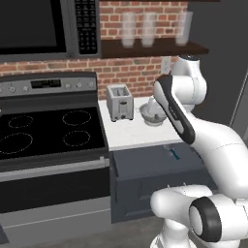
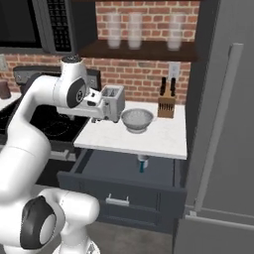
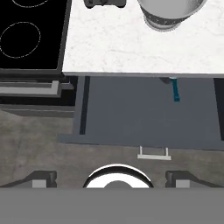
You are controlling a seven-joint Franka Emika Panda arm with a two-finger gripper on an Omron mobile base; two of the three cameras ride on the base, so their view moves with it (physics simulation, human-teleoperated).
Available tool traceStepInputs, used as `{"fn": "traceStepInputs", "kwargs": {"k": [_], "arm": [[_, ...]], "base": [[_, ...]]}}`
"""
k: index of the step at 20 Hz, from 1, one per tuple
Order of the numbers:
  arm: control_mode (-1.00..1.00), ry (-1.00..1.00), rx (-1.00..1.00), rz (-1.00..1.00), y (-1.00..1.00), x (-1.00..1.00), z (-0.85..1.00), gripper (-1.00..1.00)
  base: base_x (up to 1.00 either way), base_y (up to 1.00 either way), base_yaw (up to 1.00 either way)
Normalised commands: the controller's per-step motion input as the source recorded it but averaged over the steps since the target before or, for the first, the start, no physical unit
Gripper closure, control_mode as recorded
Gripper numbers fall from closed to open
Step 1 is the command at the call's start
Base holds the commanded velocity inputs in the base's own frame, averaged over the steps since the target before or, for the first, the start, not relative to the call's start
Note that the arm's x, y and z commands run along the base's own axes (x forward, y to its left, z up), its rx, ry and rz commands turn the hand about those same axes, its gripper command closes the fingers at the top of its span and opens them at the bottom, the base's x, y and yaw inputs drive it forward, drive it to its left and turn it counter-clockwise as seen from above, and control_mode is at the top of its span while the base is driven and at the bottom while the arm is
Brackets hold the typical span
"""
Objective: Pick the measuring cup from the drawer and place it on the counter.
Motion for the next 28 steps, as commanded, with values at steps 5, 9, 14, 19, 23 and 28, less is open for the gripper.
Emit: {"fn": "traceStepInputs", "kwargs": {"k": [5,9,14,19,23,28], "arm": [[1.00,0.00,0.00,0.00,0.00,0.00,0.00,-1.00],[1.00,0.00,0.00,0.00,0.00,0.00,0.00,-1.00],[1.00,0.00,0.00,0.00,0.00,0.00,0.00,-1.00],[1.00,0.00,0.00,0.00,0.00,0.00,0.00,-1.00],[1.00,0.00,0.00,0.00,0.00,0.00,0.00,-1.00],[1.00,0.00,0.00,0.00,0.00,0.00,0.00,-1.00]], "base": [[0.14,-0.47,0.00],[0.27,-0.27,0.00],[0.04,-0.10,0.00],[0.00,0.00,0.00],[0.00,0.00,0.00],[0.00,0.00,0.00]]}}
